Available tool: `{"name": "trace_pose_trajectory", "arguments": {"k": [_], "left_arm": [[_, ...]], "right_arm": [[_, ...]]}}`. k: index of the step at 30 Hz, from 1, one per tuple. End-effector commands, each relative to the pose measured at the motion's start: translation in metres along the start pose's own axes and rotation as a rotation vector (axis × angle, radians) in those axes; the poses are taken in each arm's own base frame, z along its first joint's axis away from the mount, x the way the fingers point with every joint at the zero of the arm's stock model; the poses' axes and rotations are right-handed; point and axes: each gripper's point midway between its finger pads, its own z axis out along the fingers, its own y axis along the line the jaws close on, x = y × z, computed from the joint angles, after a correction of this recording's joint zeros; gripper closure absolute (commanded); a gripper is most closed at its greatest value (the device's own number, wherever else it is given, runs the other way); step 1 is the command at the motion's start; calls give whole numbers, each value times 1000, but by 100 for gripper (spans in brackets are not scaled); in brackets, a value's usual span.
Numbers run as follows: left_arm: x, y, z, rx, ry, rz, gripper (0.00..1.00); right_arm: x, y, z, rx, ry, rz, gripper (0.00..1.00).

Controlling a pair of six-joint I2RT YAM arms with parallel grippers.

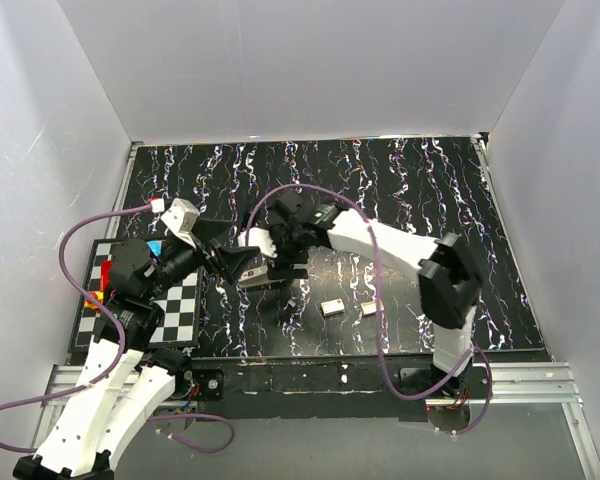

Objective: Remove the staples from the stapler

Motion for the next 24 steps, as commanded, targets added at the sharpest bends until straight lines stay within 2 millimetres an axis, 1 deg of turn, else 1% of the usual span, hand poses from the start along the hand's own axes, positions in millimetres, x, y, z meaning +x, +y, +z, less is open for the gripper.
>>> {"name": "trace_pose_trajectory", "arguments": {"k": [1,5,6,7,10,11,13,15,16,18,19,20,21,22,24], "left_arm": [[-3,-8,3,53,-3,30,2],[1,-10,8,90,28,33,2],[-1,-11,8,98,28,42,2],[0,-13,9,111,32,46,2],[1,-15,13,144,50,68,2],[2,-17,15,160,60,79,2],[9,-16,23,172,99,106,2],[17,-12,32,154,158,120,2],[21,-10,36,133,190,128,2],[34,-3,46,96,259,186,2],[39,-1,50,79,287,209,2],[46,0,55,71,322,220,2],[52,2,59,62,350,232,2],[56,5,63,52,371,240,2],[68,15,71,12,418,254,2]], "right_arm": [[-10,-25,-56,212,-107,61,9],[11,-23,-87,290,-103,172,8],[15,-25,-97,326,-99,192,8],[20,-27,-104,369,-92,211,8],[34,-37,-134,543,-64,249,8],[34,-43,-147,611,-76,259,7],[37,-44,-169,699,-84,304,7],[39,-49,-197,807,-92,378,7],[44,-51,-211,873,-86,431,7],[51,-57,-246,1021,-87,551,7],[57,-55,-262,1093,-85,631,7],[59,-53,-280,1153,-111,689,7],[61,-51,-289,1193,-133,728,7],[62,-47,-294,1208,-156,750,7],[65,-37,-291,1180,-170,747,6]]}}
